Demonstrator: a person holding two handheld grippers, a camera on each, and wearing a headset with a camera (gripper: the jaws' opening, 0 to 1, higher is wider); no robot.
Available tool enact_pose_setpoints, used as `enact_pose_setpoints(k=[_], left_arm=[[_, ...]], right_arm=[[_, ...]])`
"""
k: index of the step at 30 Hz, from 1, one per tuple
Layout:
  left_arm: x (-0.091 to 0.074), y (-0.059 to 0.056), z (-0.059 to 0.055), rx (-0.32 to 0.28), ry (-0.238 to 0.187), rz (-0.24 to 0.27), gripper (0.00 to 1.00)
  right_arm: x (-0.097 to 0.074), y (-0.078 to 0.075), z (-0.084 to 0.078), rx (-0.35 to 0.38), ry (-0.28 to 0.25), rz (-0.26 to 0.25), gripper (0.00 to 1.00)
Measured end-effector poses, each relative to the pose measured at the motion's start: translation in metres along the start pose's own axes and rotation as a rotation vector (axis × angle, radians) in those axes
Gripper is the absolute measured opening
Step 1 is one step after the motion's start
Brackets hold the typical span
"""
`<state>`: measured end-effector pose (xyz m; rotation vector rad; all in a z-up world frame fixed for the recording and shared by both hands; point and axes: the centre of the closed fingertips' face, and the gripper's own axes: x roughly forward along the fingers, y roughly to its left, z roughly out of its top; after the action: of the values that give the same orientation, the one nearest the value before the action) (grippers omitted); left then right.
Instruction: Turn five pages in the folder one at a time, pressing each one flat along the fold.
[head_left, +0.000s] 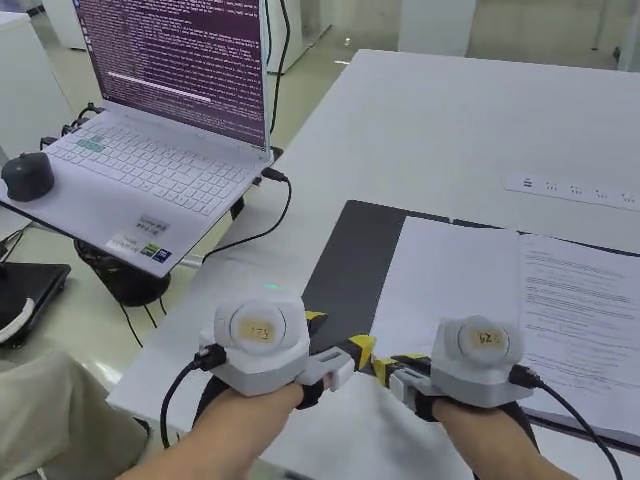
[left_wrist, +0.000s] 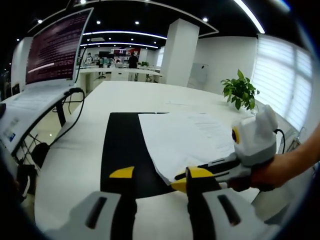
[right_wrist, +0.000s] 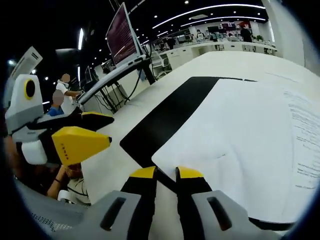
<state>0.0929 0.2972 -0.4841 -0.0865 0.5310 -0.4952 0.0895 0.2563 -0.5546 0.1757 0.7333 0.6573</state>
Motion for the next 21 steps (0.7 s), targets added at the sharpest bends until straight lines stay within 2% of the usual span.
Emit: enact_pose_setpoints(k=[3, 8, 14, 16, 19, 21], left_arm=[[0.006, 0.001, -0.001, 0.002, 0.013, 0.001, 0.38], [0.020, -0.001, 0.002, -0.004, 0.017, -0.001, 0.37], [0.038, -0.014, 0.002, 0.018, 0.036, -0.026, 0.37], [0.045, -0.019, 0.003, 0.025, 0.038, -0.035, 0.37], [0.054, -0.025, 0.001, 0.041, 0.050, -0.042, 0.36], [0.061, -0.030, -0.004, 0.066, 0.068, -0.054, 0.35]], right_arm=[[-0.003, 0.000, 0.001, 0.057, -0.015, 0.016, 0.15], [-0.019, -0.007, 0.012, 0.110, -0.098, 0.006, 0.06], [-0.039, -0.027, 0.015, 0.161, -0.137, -0.024, 0.03], [-0.047, -0.031, 0.016, 0.206, -0.158, -0.021, 0.05], [-0.060, -0.044, 0.017, 0.175, -0.179, -0.062, 0.00], [-0.066, -0.050, 0.019, 0.200, -0.197, -0.063, 0.00]])
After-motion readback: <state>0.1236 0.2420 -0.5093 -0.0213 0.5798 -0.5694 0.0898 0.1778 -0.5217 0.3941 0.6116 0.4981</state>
